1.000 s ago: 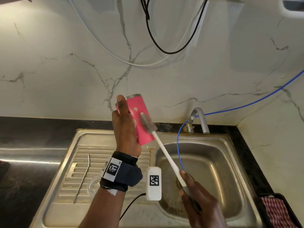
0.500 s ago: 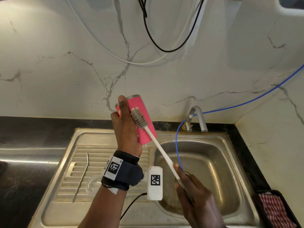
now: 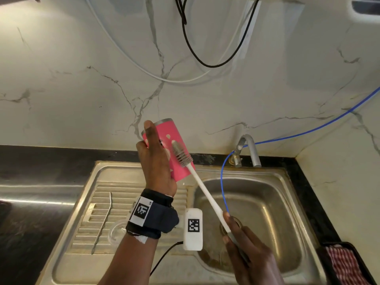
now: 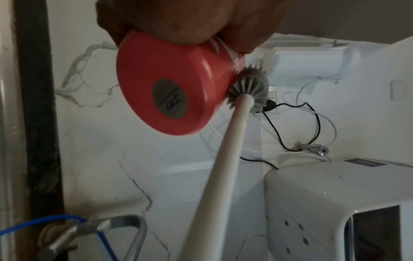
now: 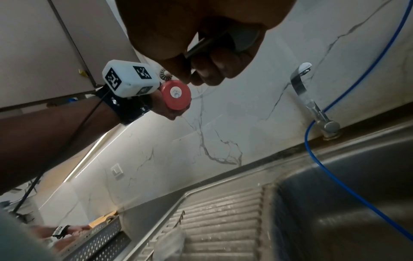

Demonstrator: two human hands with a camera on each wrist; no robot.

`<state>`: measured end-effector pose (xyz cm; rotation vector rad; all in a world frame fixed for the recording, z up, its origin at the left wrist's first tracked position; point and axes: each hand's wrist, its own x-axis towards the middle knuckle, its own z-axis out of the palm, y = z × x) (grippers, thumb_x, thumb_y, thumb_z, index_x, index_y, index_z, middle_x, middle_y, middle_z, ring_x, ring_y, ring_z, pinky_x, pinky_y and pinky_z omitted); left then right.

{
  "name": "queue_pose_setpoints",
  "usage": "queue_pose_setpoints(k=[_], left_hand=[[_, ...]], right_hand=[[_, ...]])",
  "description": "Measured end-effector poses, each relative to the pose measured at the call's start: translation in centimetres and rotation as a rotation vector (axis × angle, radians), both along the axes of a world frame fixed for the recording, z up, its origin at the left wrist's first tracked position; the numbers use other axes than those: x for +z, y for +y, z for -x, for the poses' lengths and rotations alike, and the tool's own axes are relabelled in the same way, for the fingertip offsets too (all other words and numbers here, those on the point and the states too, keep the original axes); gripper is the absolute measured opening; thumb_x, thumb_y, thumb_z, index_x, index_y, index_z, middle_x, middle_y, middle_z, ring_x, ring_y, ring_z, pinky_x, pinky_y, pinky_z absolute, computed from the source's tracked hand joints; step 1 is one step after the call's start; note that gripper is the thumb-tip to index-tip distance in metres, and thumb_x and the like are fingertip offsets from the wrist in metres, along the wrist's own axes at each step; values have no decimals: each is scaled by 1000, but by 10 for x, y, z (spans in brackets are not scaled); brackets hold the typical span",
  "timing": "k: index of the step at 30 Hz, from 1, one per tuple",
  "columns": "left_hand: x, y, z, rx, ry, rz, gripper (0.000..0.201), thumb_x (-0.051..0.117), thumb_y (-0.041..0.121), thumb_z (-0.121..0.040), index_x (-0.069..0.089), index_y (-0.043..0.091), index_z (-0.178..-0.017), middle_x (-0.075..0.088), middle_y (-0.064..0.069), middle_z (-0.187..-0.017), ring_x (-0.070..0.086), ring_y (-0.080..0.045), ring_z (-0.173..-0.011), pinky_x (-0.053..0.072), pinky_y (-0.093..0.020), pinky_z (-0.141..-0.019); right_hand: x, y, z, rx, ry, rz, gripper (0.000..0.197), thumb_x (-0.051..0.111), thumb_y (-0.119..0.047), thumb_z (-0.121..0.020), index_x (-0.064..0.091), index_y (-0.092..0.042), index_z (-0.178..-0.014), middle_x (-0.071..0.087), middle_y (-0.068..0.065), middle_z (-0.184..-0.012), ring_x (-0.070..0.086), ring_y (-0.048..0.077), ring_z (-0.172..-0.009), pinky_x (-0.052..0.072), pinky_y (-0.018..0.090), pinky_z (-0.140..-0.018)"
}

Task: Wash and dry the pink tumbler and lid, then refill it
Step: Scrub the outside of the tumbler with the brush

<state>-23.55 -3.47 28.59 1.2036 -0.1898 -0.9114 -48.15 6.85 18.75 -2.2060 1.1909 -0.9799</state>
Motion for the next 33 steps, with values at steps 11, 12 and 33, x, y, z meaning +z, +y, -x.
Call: queue_pose_setpoints(k=[11, 12, 33], left_hand=[[-1, -7, -4, -17, -1, 13, 62, 45, 80, -95, 54, 31, -133, 67, -5, -127, 71, -30, -114, 61, -55, -92], [0, -8, -9, -6, 8, 26, 60, 46, 81, -95, 55, 33, -130, 66, -5, -128, 70, -31, -116, 60, -57, -93], [-12, 1, 22, -237, -72, -8, 86, 55, 90, -77, 57, 24, -131, 74, -14, -120, 78, -35, -99, 66, -60, -82]], right_hand=[[3, -1, -1, -5, -75, -20, 65, 72, -20, -89, 54, -42, -147, 65, -18, -94, 59, -2, -61, 47, 7, -63], [2, 2, 2, 2, -82, -31, 63, 73, -22, -89, 56, -43, -146, 64, -22, -97, 59, -6, -64, 47, 6, -65], [23, -23, -26, -46, -47, 88, 72, 71, -22, -90, 45, -41, -154, 54, -11, -76, 50, 6, -56, 46, 16, -56]])
